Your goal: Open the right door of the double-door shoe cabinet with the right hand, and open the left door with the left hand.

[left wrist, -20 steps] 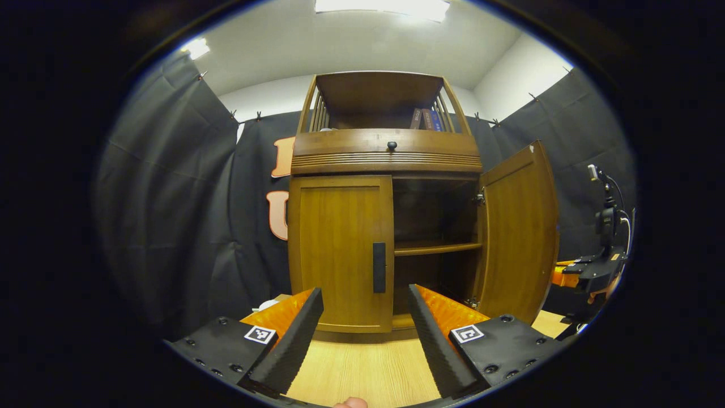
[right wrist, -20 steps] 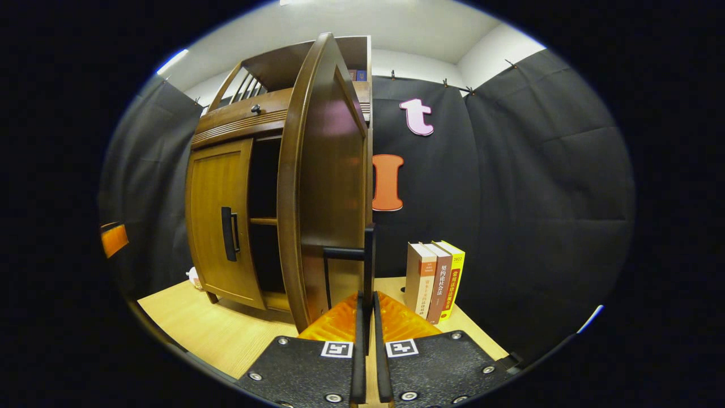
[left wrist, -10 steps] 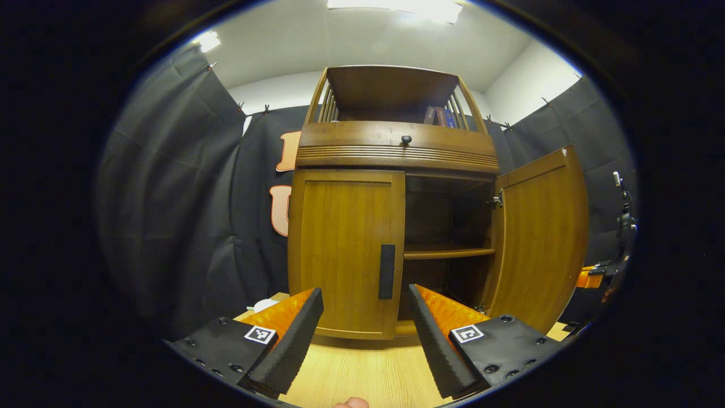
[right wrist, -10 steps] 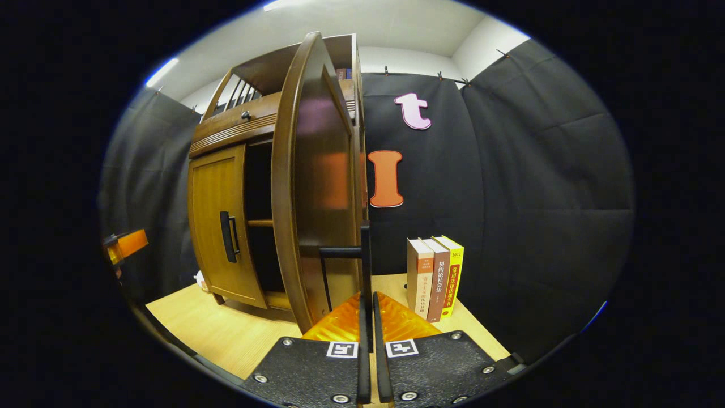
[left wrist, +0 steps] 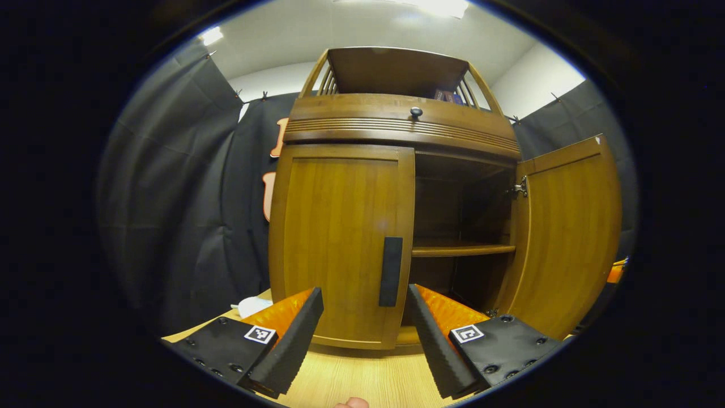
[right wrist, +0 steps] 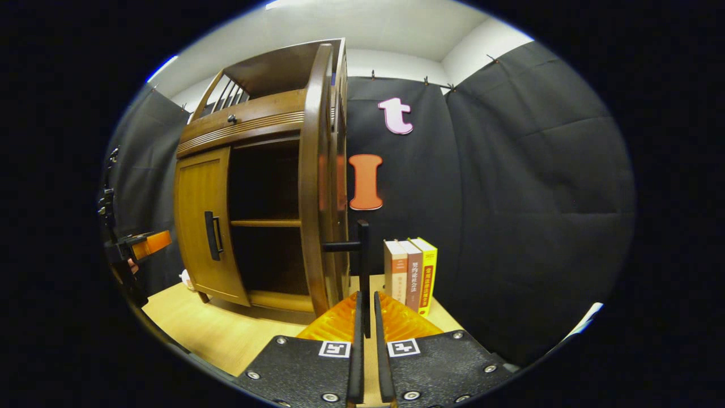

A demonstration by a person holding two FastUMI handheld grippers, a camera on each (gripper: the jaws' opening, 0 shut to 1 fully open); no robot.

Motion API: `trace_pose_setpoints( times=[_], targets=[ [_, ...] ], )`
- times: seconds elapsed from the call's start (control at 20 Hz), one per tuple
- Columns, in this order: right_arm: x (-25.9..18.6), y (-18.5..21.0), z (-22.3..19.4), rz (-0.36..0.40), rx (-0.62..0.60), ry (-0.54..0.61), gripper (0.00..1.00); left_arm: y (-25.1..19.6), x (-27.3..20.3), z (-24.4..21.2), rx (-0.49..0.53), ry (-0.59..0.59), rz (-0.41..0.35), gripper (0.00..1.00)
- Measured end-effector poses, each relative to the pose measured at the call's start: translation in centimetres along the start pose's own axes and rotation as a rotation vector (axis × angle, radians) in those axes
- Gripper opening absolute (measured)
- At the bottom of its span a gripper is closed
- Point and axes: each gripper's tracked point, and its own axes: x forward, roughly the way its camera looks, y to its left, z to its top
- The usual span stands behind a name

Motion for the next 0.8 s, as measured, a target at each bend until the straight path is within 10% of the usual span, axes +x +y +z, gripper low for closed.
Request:
trace_pose_setpoints(
  times=[0.3,0.55,0.8],
  targets=[
    [-1.9,-0.9,0.3,-0.015,-0.05,-0.007,0.29,-2.6,4.8,-0.4,0.035,-0.001,-0.041,0.97],
    [-2.3,-0.8,0.0,-0.018,-0.044,-0.001,0.79,-3.5,9.1,-1.8,0.049,0.027,-0.049,0.98],
    [-3.3,-1.7,-0.2,-0.028,-0.004,0.011,0.88,-2.5,13.4,-3.4,0.058,0.055,-0.017,0.98]
  ],
)
